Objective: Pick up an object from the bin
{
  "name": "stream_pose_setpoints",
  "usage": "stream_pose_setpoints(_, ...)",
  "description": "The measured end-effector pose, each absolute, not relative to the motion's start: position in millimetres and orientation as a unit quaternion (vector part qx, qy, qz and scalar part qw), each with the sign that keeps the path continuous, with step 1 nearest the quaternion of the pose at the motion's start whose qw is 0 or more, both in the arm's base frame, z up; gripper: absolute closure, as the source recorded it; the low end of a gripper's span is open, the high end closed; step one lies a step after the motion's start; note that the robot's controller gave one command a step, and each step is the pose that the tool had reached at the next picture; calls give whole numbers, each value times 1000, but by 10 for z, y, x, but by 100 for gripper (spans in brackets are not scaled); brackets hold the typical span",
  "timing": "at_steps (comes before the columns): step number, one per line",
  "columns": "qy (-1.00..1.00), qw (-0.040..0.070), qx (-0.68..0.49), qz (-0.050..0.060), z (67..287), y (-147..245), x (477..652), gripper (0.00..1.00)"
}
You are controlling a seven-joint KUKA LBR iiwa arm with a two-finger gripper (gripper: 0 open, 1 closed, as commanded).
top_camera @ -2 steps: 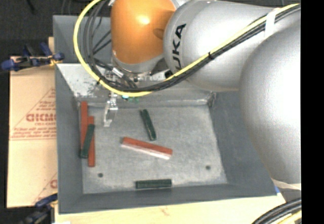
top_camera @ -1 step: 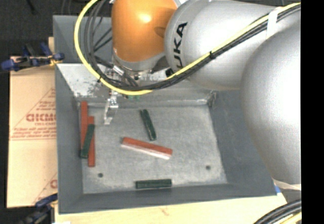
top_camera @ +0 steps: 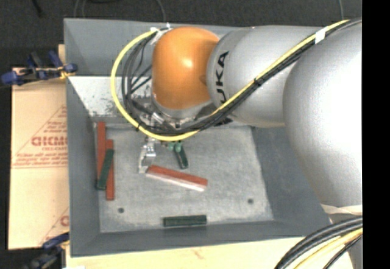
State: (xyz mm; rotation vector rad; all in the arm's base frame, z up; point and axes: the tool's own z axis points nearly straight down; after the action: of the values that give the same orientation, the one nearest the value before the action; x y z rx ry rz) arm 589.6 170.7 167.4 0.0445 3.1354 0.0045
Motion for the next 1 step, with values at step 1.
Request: stream_pose_setpoints(1, 999, 0, -53, 0, 1562, 1375, 5766, 0)
